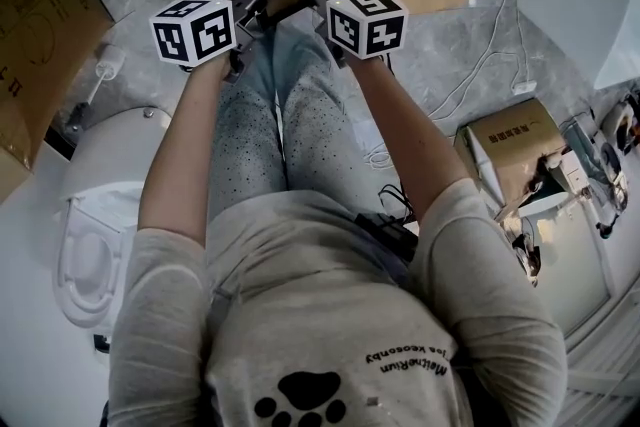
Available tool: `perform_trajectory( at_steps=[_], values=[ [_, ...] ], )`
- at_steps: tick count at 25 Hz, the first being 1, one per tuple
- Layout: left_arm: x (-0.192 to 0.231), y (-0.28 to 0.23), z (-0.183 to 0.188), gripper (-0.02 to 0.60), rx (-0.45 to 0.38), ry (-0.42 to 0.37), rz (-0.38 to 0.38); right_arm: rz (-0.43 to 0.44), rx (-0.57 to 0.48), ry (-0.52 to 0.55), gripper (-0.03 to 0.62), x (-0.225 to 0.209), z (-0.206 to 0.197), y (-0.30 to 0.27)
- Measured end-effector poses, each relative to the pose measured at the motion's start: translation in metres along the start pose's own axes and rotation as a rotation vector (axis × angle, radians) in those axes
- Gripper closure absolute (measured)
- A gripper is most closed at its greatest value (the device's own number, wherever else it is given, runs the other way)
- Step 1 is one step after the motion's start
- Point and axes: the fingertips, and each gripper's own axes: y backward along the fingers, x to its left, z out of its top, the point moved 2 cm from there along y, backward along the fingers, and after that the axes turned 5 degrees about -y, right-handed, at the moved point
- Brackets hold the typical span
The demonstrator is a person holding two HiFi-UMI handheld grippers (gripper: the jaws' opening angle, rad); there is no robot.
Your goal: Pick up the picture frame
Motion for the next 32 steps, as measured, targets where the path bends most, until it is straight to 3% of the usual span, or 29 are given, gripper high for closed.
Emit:
perform_trajectory(
  at_steps=[2, 14, 32],
  values=[
    [-0.007, 0.001, 0.001, 0.558, 0.002, 0.012, 0.008, -0.014, -0.010, -0.011, 0.511, 0.001, 0.000, 0.005],
    [-0.032, 0.014, 0.012, 0.563, 0.041, -0.108, 0.114, -0.097, -0.087, -0.041, 0.544, 0.006, 0.014, 0.045],
    [-0.132, 0.063, 0.077, 0.563, -0.069, -0.378, 0.148, -0.176, -0.325, -0.075, 0.585, 0.060, 0.074, 0.163]
  ],
)
